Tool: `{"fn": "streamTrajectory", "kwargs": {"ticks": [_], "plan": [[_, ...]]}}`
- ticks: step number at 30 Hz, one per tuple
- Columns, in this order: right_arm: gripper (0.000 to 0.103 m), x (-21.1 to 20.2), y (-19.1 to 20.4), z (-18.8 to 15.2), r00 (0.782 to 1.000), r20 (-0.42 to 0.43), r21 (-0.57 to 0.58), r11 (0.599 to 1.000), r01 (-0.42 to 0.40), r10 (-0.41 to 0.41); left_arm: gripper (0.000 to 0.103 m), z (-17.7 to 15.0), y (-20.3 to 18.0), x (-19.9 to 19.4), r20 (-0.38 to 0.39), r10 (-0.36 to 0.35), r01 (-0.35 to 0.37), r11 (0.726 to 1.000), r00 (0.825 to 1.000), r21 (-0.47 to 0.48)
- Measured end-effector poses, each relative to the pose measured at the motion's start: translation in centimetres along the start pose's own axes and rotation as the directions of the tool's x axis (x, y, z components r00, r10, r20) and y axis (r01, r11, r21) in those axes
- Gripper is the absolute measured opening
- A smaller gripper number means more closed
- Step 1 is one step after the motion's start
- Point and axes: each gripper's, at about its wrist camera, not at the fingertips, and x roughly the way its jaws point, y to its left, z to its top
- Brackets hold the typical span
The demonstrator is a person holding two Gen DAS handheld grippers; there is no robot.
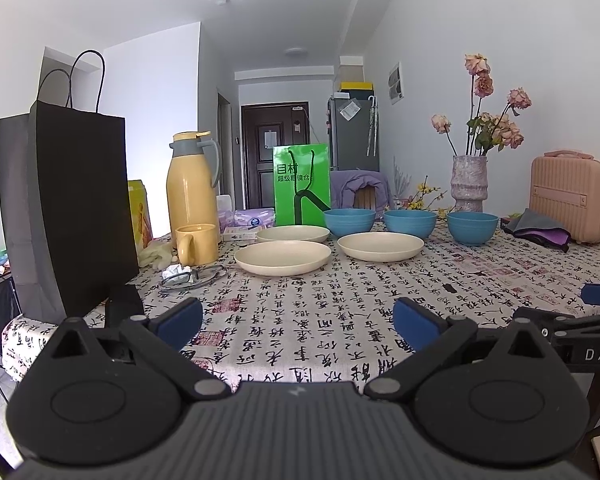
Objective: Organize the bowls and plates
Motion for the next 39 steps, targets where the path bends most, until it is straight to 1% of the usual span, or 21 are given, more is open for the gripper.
{"fn": "streamTrajectory", "kwargs": {"ticks": [33, 39], "plan": [[0.103, 0.04, -0.09, -0.05, 1.0, -0.002, -0.001, 1.0, 0.017, -0.017, 0.103, -0.01, -0.21, 0.11, -0.006, 0.005, -0.005, 1.0, 1.0, 0.002], [0.103, 0.11, -0.35, 0.37, 0.999, 0.02, -0.001, 1.0, 0.026, -0.026, 0.103, 0.45, -0.31, 0.46, -0.008, 0.02, -0.02, 1.0, 1.0, 0.004]]}}
